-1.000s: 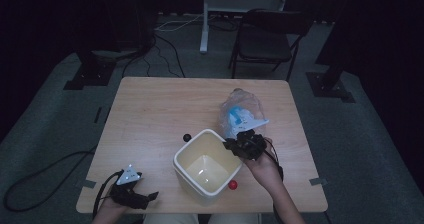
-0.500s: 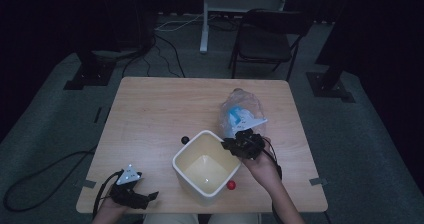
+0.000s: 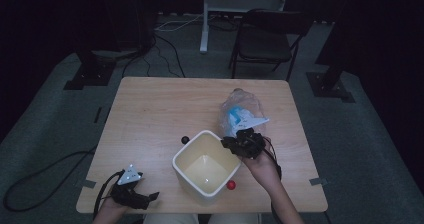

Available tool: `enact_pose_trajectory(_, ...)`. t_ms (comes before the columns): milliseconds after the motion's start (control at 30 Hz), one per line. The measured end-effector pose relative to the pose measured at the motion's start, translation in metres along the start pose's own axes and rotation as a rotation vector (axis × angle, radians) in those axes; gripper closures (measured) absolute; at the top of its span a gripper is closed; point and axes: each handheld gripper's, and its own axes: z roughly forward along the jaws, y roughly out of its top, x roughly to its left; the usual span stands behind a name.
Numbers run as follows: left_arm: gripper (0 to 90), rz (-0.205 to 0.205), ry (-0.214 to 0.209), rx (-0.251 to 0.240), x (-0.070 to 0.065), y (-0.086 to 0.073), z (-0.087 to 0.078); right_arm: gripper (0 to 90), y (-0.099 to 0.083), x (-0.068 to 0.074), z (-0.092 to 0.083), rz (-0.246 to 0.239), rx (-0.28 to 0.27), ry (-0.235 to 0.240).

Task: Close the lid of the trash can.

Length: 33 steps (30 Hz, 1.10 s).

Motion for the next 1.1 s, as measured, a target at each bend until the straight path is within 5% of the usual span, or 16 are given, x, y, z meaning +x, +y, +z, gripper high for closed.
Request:
enact_pose_trajectory(200, 0.5, -0.007, -0.004, -0.005, 0.000, 0.001, 0.000, 79.6, 0.002, 0.003, 0.005, -0.012, 0.021, -0.020)
enact_pose_trajectory(300, 0.5, -0.014, -0.003, -0.007, -0.001, 0.003, 0.001, 61.3, 0.001, 0.000, 0.004, 0.008, -0.016, -0.001)
enact_pose_trajectory(467, 0.5, -0.041, -0.029, -0.048, -0.005, 0.014, -0.003, 41.9, -0.012, -0.020, -0.003, 0.110, -0.029, 0.003)
enact_pose_trajectory(633, 0.5, -0.045, -0.050, -0.076, -0.014, 0.029, -0.006, 37.3, -0.020, -0.030, -0.015, 0.179, -0.086, -0.034)
enact_pose_trajectory(733, 0.5, -0.029, -0.055, -0.081, -0.021, 0.037, -0.003, 29.7, -0.024, -0.038, -0.024, 0.206, -0.131, -0.011)
enact_pose_trajectory(867, 0.5, -0.011, -0.068, -0.079, -0.029, 0.044, 0.002, 21.9, -0.031, -0.044, -0.024, 0.222, -0.085, -0.049)
enact_pose_trajectory(1100, 0.5, 0.002, -0.079, -0.084, -0.036, 0.051, 0.005, 19.7, -0.050, -0.057, -0.012, 0.307, -0.029, -0.050)
